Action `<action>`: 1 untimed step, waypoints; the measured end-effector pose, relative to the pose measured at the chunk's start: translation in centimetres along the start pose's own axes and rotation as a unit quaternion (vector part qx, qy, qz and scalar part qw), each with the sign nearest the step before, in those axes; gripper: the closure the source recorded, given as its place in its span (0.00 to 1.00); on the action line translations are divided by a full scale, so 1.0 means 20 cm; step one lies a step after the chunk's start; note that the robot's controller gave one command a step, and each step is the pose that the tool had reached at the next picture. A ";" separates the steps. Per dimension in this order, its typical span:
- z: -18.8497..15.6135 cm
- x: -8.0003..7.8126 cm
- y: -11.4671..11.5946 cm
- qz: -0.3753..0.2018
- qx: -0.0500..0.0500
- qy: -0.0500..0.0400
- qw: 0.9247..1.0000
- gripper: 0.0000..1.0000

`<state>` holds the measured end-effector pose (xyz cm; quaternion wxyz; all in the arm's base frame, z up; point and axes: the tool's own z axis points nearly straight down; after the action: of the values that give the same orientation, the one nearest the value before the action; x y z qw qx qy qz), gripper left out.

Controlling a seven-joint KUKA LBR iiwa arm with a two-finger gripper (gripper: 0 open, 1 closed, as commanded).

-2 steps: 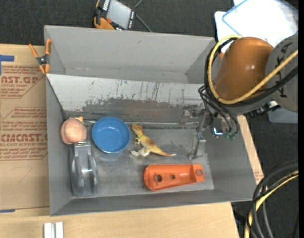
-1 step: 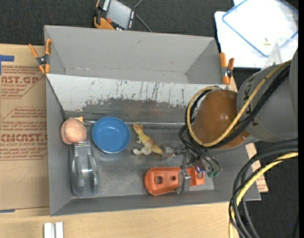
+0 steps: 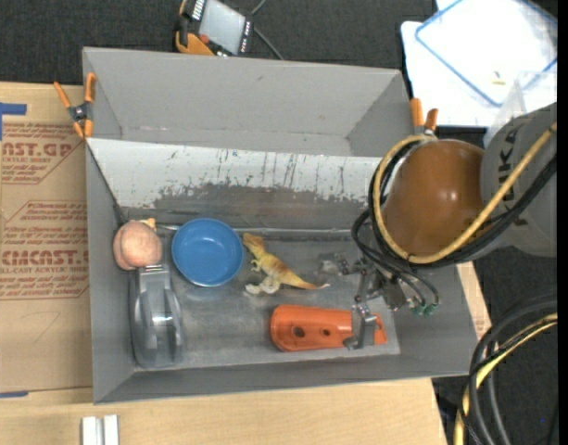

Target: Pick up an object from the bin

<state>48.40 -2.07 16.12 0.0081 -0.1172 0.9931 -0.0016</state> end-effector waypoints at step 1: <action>0.42 -0.02 -0.02 0.019 -0.003 0.005 1.000 0.00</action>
Offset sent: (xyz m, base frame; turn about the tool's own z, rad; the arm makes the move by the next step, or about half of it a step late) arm 0.0051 -0.0033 -0.0912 -0.1317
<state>49.06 -2.27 7.63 0.0028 -0.0987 0.9951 0.0009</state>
